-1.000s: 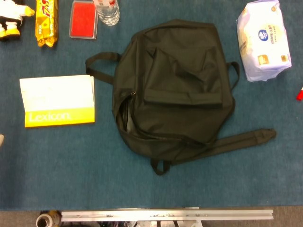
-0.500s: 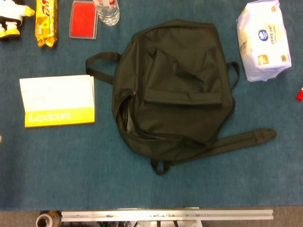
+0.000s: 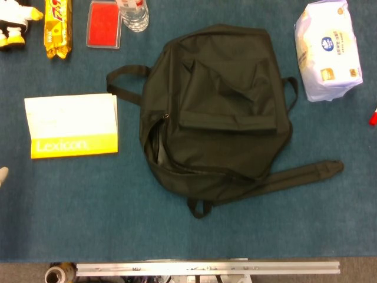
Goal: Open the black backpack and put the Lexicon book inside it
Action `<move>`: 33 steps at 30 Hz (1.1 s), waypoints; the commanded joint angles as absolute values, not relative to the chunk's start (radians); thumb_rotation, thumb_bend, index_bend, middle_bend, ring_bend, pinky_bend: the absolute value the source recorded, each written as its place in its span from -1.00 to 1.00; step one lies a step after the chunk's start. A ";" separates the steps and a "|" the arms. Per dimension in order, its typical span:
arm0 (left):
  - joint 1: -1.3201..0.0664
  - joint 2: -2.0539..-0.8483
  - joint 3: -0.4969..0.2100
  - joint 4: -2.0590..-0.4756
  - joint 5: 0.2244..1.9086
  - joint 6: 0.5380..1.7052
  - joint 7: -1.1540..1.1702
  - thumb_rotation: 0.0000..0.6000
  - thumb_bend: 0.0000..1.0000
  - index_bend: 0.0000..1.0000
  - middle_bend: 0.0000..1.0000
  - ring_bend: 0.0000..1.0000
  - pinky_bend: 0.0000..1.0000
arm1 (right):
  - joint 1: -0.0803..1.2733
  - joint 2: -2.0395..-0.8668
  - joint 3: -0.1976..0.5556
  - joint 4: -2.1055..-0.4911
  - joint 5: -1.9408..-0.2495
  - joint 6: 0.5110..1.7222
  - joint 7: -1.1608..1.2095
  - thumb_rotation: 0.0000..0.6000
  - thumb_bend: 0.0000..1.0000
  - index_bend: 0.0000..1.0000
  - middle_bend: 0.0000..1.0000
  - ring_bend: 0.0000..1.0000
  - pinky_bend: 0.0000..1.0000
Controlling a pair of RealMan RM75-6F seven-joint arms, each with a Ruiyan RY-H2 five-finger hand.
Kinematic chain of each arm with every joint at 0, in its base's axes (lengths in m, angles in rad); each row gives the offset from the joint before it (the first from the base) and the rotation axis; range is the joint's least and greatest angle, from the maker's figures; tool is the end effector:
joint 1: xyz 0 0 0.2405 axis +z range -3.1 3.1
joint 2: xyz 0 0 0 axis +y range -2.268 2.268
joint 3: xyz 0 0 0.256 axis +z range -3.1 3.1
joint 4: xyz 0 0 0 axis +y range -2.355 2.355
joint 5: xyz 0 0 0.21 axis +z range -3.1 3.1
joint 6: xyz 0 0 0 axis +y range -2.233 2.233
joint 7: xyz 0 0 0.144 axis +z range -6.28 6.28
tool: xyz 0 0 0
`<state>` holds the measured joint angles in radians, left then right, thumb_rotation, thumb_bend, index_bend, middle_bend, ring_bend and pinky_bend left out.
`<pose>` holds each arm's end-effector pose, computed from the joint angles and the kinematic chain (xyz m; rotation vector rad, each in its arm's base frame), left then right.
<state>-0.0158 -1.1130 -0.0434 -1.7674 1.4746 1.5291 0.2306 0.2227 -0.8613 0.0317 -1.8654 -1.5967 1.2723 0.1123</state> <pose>-0.2935 0.1570 0.1543 -1.3446 -0.8738 -0.7978 -0.2506 -0.2056 0.1783 1.6534 -1.0232 0.9619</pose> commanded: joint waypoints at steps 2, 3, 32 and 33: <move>-0.031 -1.117 -0.041 -1.762 1.480 1.512 0.241 1.00 -0.72 -0.57 -0.61 -0.76 -0.70 | 0.239 -0.862 0.042 -1.875 -1.591 1.261 0.110 1.00 -0.83 -0.54 -0.43 -0.75 -0.47; -0.031 -1.118 -0.040 -1.762 1.481 1.511 0.242 1.00 -0.72 -0.57 -0.61 -0.76 -0.70 | 0.242 -0.863 0.043 -1.876 -1.592 1.259 0.109 1.00 -0.83 -0.54 -0.43 -0.75 -0.47; 0.011 -1.098 -0.007 -1.788 1.530 1.581 0.232 1.00 -0.72 -0.57 -0.61 -0.76 -0.70 | 0.484 -1.058 0.037 -2.043 -1.548 0.885 -0.163 1.00 -0.93 -0.54 -0.43 -0.75 -0.47; 0.012 -1.098 -0.006 -1.787 1.532 1.582 0.232 1.00 -0.72 -0.57 -0.61 -0.76 -0.70 | 0.493 -1.075 0.044 -2.044 -1.526 0.875 -0.184 1.00 -0.94 -0.54 -0.43 -0.75 -0.47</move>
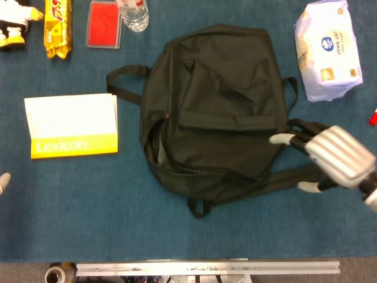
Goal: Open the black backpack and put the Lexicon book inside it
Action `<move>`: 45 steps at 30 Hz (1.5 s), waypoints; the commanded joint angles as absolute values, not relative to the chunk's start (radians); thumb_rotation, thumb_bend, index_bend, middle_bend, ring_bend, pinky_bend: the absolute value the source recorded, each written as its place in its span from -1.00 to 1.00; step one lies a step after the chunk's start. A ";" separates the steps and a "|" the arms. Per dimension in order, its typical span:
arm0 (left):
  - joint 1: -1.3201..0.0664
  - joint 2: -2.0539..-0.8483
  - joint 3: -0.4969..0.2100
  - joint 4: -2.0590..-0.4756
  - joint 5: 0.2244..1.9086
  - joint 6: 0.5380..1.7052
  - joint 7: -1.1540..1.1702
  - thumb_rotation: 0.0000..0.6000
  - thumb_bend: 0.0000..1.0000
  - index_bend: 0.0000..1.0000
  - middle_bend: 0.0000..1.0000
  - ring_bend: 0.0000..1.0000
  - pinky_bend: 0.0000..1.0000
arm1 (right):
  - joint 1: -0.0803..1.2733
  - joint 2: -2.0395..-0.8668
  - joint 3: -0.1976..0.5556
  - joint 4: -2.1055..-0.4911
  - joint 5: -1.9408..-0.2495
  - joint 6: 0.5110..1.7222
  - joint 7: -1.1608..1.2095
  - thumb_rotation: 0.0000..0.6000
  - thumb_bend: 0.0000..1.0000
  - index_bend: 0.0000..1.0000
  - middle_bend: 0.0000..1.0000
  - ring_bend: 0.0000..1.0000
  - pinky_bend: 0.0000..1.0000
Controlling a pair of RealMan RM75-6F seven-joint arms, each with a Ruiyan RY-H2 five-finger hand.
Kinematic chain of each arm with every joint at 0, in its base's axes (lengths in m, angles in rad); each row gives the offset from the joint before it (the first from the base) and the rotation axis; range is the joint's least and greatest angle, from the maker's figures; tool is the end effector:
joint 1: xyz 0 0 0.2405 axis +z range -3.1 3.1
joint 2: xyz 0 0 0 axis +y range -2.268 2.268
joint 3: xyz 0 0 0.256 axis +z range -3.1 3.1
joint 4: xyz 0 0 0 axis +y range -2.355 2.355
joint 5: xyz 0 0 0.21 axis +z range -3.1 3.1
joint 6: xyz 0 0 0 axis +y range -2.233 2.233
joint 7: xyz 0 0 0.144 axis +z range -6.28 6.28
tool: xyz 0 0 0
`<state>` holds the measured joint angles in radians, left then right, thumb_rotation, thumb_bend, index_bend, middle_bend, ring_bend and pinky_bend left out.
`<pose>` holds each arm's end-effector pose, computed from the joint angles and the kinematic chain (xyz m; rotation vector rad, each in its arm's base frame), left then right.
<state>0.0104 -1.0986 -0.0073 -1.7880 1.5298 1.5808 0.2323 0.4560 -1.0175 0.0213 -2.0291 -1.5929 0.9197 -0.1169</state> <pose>-0.2873 0.1424 0.1576 -1.3547 -0.8570 -0.8177 -0.1645 -0.2145 0.0810 2.1333 -1.0543 0.9280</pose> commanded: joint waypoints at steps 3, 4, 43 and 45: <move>0.014 -1.097 -0.004 -1.786 1.536 1.586 0.229 1.00 -0.72 -0.57 -0.61 -0.76 -0.70 | 0.527 -1.137 0.063 -2.047 -1.449 0.844 -0.257 1.00 -0.96 -0.54 -0.43 -0.75 -0.47; 0.015 -1.097 -0.004 -1.785 1.538 1.588 0.228 1.00 -0.72 -0.57 -0.61 -0.76 -0.70 | 0.538 -1.156 0.069 -2.047 -1.426 0.836 -0.278 1.00 -0.96 -0.54 -0.43 -0.75 -0.47; 0.037 -1.102 -0.001 -1.727 1.536 1.596 0.154 1.00 -0.72 -0.57 -0.61 -0.76 -0.70 | 0.795 -1.448 0.142 -1.910 -0.906 0.928 -0.604 1.00 -0.77 -0.54 -0.43 -0.75 -0.47; 0.037 -1.101 -0.003 -1.726 1.535 1.596 0.152 1.00 -0.72 -0.57 -0.61 -0.76 -0.70 | 0.799 -1.423 0.138 -1.918 -0.895 0.916 -0.592 1.00 -0.76 -0.54 -0.43 -0.75 -0.47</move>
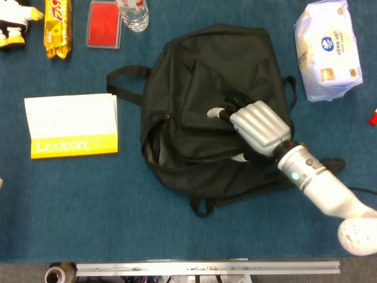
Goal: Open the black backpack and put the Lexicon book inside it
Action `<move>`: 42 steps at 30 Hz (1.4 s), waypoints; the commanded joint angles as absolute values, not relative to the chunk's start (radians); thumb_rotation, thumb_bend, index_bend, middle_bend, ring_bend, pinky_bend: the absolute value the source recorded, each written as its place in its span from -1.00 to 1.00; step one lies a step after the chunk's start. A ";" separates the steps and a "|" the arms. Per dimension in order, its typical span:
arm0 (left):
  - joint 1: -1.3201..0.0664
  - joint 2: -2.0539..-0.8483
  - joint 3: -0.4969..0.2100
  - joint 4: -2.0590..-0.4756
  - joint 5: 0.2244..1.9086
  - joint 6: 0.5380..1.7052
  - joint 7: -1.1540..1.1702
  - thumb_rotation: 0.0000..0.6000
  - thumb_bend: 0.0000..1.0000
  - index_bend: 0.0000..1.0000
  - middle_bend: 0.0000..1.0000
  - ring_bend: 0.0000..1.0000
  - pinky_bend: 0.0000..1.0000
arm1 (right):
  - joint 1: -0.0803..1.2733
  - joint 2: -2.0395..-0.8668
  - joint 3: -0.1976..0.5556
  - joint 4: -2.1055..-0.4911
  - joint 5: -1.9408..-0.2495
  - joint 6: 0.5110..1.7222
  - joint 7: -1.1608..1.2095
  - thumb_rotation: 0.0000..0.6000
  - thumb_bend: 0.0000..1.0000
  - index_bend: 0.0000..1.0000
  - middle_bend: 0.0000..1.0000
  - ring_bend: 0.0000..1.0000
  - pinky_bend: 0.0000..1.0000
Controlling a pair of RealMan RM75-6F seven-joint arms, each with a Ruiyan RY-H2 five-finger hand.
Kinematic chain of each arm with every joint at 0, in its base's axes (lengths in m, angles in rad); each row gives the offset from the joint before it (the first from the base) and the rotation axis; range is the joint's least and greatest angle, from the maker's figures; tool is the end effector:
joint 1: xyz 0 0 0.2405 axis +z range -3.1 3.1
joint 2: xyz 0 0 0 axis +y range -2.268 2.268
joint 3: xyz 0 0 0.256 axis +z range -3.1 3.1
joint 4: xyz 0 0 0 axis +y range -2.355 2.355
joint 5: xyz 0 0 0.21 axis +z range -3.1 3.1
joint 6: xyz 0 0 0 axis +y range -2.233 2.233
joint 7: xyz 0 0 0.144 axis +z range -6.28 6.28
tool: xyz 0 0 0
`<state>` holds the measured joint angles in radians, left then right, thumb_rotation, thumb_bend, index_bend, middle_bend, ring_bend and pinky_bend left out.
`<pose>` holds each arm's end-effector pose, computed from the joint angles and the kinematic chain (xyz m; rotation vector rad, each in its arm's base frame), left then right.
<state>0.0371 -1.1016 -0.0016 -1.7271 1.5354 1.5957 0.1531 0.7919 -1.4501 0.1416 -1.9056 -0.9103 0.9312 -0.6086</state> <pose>-0.3018 0.1331 0.1616 -1.3299 -0.8782 -0.8227 -0.0870 -0.2775 -0.0171 2.1088 -1.0528 0.8694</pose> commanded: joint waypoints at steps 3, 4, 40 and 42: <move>0.036 -1.102 -0.006 -1.723 1.530 1.594 0.151 1.00 -0.72 -0.57 -0.61 -0.76 -0.70 | 0.802 -1.420 0.143 -1.901 -0.907 0.925 -0.570 1.00 -0.74 -0.54 -0.43 -0.75 -0.47; 0.035 -1.102 -0.006 -1.723 1.530 1.593 0.151 1.00 -0.72 -0.57 -0.61 -0.76 -0.70 | 0.804 -1.424 0.144 -1.895 -0.909 0.927 -0.565 1.00 -0.71 -0.54 -0.42 -0.73 -0.46; -0.040 -1.089 -0.015 -1.690 1.600 1.531 0.134 1.00 -0.72 -0.57 -0.62 -0.76 -0.70 | 0.839 -1.321 0.087 -1.786 -0.801 1.022 -0.649 1.00 0.80 0.45 0.34 0.23 0.64; -0.051 -1.098 -0.012 -1.682 1.609 1.514 0.142 1.00 -0.72 -0.57 -0.62 -0.76 -0.70 | 0.834 -1.332 0.095 -1.782 -0.818 1.037 -0.635 1.00 0.80 0.45 0.33 0.23 0.64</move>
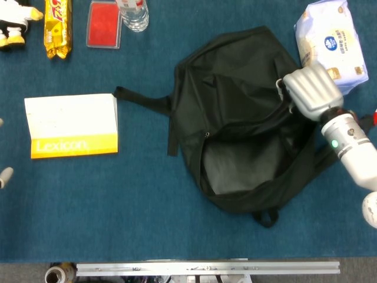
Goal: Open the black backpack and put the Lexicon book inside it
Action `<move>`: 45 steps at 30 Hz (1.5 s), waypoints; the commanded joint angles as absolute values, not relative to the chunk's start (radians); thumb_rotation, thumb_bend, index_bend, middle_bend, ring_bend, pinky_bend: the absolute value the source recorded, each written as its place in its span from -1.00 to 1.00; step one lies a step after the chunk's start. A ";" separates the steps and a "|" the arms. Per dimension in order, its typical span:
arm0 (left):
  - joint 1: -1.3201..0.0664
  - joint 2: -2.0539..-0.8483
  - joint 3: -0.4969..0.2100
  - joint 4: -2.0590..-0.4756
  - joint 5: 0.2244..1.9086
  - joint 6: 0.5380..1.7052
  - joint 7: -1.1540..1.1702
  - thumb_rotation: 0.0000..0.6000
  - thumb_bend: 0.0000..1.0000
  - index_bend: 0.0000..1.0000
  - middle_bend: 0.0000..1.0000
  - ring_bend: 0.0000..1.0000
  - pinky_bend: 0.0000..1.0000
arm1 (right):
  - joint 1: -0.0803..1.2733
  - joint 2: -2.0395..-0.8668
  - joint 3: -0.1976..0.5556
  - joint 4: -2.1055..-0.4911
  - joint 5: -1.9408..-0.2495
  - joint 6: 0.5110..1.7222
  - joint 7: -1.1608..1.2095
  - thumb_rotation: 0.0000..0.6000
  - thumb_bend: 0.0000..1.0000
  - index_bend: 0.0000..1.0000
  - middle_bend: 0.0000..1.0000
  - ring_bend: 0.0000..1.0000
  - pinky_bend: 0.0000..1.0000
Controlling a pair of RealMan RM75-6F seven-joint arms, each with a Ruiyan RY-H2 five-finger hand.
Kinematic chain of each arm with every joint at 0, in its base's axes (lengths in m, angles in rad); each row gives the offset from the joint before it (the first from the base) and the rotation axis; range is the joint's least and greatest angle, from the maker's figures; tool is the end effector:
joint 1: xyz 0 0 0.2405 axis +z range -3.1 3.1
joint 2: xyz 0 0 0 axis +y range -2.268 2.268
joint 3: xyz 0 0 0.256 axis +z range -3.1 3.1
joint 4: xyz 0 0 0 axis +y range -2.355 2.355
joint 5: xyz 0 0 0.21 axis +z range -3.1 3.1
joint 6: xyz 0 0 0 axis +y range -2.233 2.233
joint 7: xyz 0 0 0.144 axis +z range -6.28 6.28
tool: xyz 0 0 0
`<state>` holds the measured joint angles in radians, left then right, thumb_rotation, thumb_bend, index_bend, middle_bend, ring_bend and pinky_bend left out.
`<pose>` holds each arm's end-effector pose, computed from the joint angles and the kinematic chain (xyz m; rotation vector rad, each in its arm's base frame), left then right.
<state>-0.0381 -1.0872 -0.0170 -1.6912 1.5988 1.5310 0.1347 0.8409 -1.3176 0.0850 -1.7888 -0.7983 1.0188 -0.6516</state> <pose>-0.2925 0.1587 0.1586 -1.4632 -0.8131 -0.8682 -0.1435 -0.3295 0.0306 1.9171 -0.8666 0.6545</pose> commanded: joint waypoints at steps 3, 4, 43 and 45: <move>-0.070 -1.112 -0.006 -1.676 1.618 1.485 0.148 1.00 -0.72 -0.57 -0.62 -0.76 -0.70 | 0.826 -1.349 0.113 -1.780 -0.847 1.066 -0.609 1.00 0.79 0.45 0.33 0.23 0.64; -0.076 -1.116 -0.004 -1.675 1.619 1.475 0.152 1.00 -0.72 -0.57 -0.62 -0.76 -0.70 | 0.823 -1.353 0.118 -1.779 -0.855 1.075 -0.601 1.00 0.79 0.45 0.33 0.23 0.64; -0.245 -1.447 -0.051 -1.409 1.340 1.164 0.343 1.00 -0.72 -0.65 -0.63 -0.76 -0.70 | 0.748 -1.360 0.116 -1.796 -0.965 1.117 -0.567 1.00 0.79 0.45 0.33 0.23 0.64; -0.253 -1.449 -0.052 -1.409 1.325 1.148 0.353 1.00 -0.72 -0.66 -0.63 -0.76 -0.70 | 0.747 -1.362 0.116 -1.798 -0.968 1.114 -0.565 1.00 0.79 0.45 0.33 0.23 0.64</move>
<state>-0.2477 -1.4463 -0.0512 -1.4106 1.3331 1.1559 0.3467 0.7468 -1.3615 0.1158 -1.7974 -0.9680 1.1146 -0.5657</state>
